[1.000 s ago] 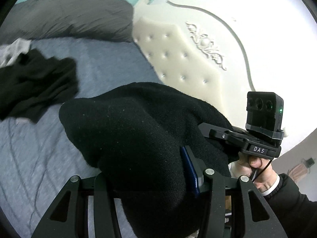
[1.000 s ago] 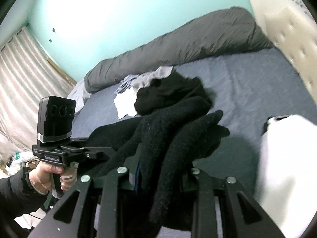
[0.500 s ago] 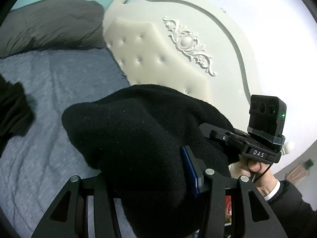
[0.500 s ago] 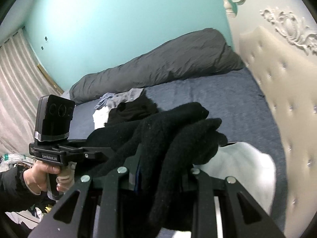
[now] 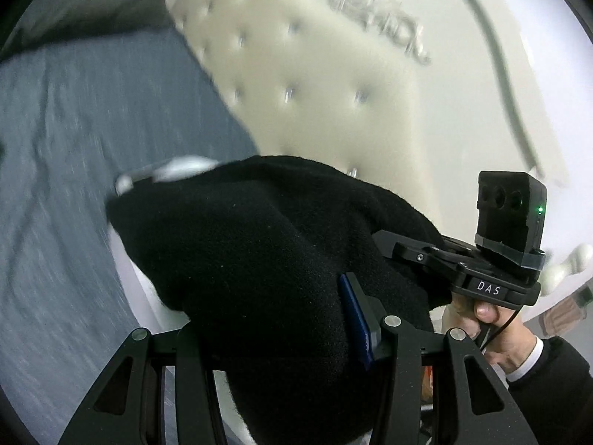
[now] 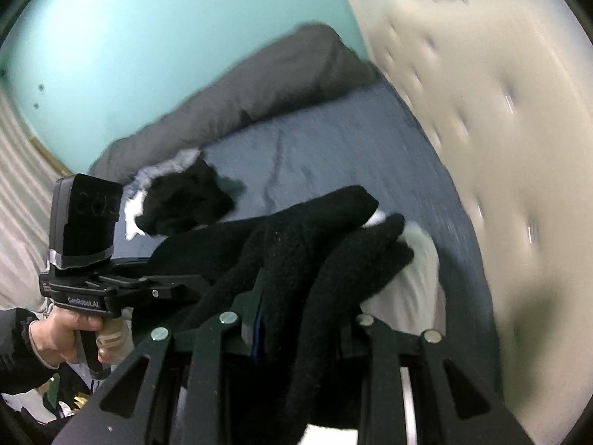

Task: Fold clothes
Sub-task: 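Lift the folded black sweatshirt with both tools and carry it toward the headboard, then lower the sweatshirt onto the stack of folded white clothes with both tools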

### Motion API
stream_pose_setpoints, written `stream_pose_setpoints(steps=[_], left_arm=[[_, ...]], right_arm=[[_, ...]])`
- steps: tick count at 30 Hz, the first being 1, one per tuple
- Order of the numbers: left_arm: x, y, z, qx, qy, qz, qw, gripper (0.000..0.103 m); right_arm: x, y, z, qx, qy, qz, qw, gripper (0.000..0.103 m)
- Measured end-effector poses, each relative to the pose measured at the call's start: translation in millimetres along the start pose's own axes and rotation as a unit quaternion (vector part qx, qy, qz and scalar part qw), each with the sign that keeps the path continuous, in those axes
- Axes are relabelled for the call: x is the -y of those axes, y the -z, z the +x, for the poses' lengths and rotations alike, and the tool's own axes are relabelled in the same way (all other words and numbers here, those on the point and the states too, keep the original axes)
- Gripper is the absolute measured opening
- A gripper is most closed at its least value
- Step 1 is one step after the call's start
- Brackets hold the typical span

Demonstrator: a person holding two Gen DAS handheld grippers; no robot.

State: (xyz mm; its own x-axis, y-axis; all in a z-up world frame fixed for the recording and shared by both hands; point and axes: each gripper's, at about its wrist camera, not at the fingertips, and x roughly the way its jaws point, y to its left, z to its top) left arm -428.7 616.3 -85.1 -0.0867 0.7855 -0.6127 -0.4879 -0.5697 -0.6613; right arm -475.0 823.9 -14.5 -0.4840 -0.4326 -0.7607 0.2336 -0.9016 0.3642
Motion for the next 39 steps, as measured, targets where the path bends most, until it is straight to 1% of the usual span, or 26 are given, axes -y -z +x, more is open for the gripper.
stream_pose_setpoints(steps=[3, 5, 9, 13, 16, 18, 21, 25, 27, 30, 31, 33, 34, 36, 38, 39], left_arm=[[-3, 26, 24, -0.029, 0.004, -0.013, 0.9995, 0.051], [-4, 30, 24, -0.032, 0.008, -0.021, 0.9992, 0.051], [-6, 39, 25, -0.038, 0.016, -0.038, 0.9984, 0.051], [-8, 48, 26, -0.046, 0.021, -0.052, 0.9974, 0.051], [-12, 60, 31, -0.057, 0.019, -0.062, 0.9963, 0.051], [-21, 68, 35, -0.063, 0.025, -0.086, 0.994, 0.051], [-30, 77, 40, -0.071, 0.033, -0.112, 0.9907, 0.051], [-36, 82, 37, -0.076, 0.034, -0.123, 0.989, 0.053], [-36, 82, 28, -0.072, 0.031, -0.125, 0.989, 0.054], [-39, 82, 3, -0.057, 0.028, -0.138, 0.9884, 0.055], [-38, 81, -6, -0.05, 0.024, -0.137, 0.989, 0.055], [-39, 68, -15, -0.032, 0.001, -0.114, 0.993, 0.055], [-39, 62, -19, -0.022, -0.01, -0.101, 0.9945, 0.055], [-30, 55, -25, -0.009, -0.024, -0.069, 0.9973, 0.055], [-17, 52, -24, -0.004, -0.032, -0.036, 0.9988, 0.054], [-11, 51, -18, -0.01, -0.032, -0.02, 0.9992, 0.054]], right_arm=[[21, 30, 6, -0.022, -0.002, 0.03, 0.999, 0.026], [28, 43, 3, -0.025, -0.009, 0.044, 0.999, 0.026], [33, 55, -5, -0.026, -0.018, 0.062, 0.998, 0.026], [35, 57, -9, -0.029, -0.028, 0.076, 0.996, 0.026], [41, 64, -4, -0.046, -0.03, 0.091, 0.994, 0.026], [46, 72, 0, -0.053, -0.025, 0.101, 0.993, 0.027], [53, 81, 3, -0.062, -0.022, 0.117, 0.991, 0.03], [63, 91, 1, -0.064, -0.013, 0.135, 0.989, 0.043], [65, 94, -6, -0.056, -0.003, 0.137, 0.989, 0.048], [65, 94, -18, -0.046, 0.025, 0.135, 0.989, 0.049], [62, 94, -22, -0.042, 0.038, 0.13, 0.99, 0.049], [53, 90, -32, -0.025, 0.074, 0.109, 0.991, 0.049], [46, 88, -41, -0.009, 0.096, 0.096, 0.991, 0.049], [38, 86, -54, 0.021, 0.125, 0.089, 0.988, 0.049], [34, 86, -64, 0.054, 0.115, 0.093, 0.988, 0.036], [32, 85, -65, 0.062, 0.106, 0.093, 0.988, 0.024]])
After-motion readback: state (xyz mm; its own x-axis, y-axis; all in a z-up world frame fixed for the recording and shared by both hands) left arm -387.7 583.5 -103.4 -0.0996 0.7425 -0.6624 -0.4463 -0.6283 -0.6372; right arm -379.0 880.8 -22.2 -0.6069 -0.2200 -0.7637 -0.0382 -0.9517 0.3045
